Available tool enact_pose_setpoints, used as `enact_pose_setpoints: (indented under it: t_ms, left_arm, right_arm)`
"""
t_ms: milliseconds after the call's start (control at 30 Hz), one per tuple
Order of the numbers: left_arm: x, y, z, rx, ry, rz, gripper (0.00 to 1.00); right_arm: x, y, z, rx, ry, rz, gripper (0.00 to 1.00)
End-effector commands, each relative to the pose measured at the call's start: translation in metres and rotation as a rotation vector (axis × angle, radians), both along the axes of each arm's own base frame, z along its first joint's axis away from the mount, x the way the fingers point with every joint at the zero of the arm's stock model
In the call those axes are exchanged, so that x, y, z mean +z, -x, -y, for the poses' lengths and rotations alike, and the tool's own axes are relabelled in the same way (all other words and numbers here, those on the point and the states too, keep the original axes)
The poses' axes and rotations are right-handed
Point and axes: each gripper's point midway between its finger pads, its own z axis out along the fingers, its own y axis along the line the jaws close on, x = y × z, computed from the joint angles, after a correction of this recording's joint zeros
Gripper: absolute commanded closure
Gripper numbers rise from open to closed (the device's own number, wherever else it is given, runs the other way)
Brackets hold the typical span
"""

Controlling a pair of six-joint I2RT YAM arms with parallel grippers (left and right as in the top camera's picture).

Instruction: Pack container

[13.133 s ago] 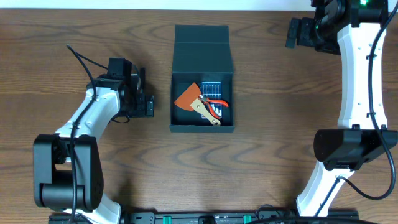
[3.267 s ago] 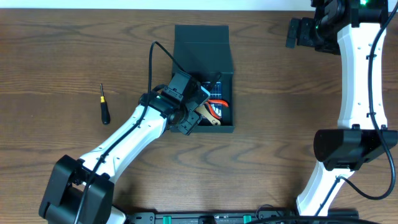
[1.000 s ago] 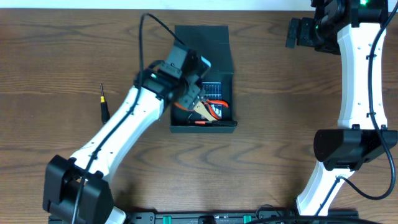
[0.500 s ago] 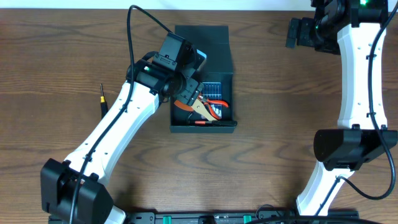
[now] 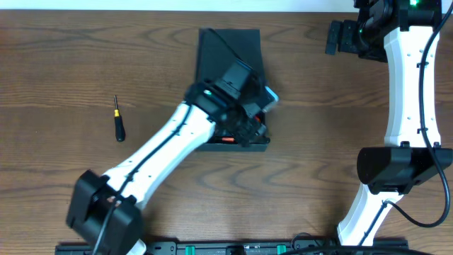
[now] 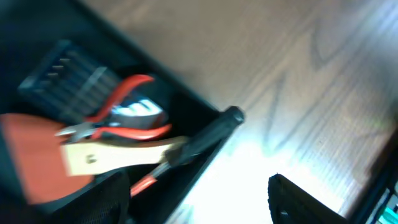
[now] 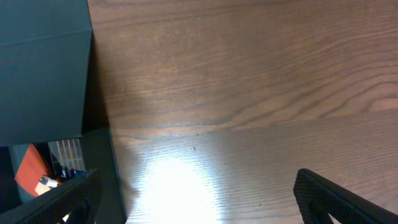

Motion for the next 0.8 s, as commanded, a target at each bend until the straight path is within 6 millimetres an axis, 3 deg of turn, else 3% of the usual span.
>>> enact_pose_setpoints:
  t_ms: [0, 400, 633, 767]
  left_arm:
    - [-0.009, 0.008, 0.01, -0.047, -0.01, -0.026, 0.3]
    - [-0.01, 0.031, 0.035, -0.138, 0.042, -0.061, 0.36]
    - [-0.003, 0.041, 0.045, -0.172, 0.109, -0.105, 0.46]
    - [-0.003, 0.042, 0.046, -0.175, 0.115, -0.11, 0.64]
  right_arm:
    - [0.009, -0.001, -0.003, 0.019, 0.005, 0.025, 0.01]
    - [0.009, -0.001, -0.003, 0.019, 0.005, 0.025, 0.01]
    - [0.009, -0.001, -0.003, 0.019, 0.005, 0.025, 0.01]
    - [0.009, -0.001, -0.003, 0.019, 0.005, 0.025, 0.01]
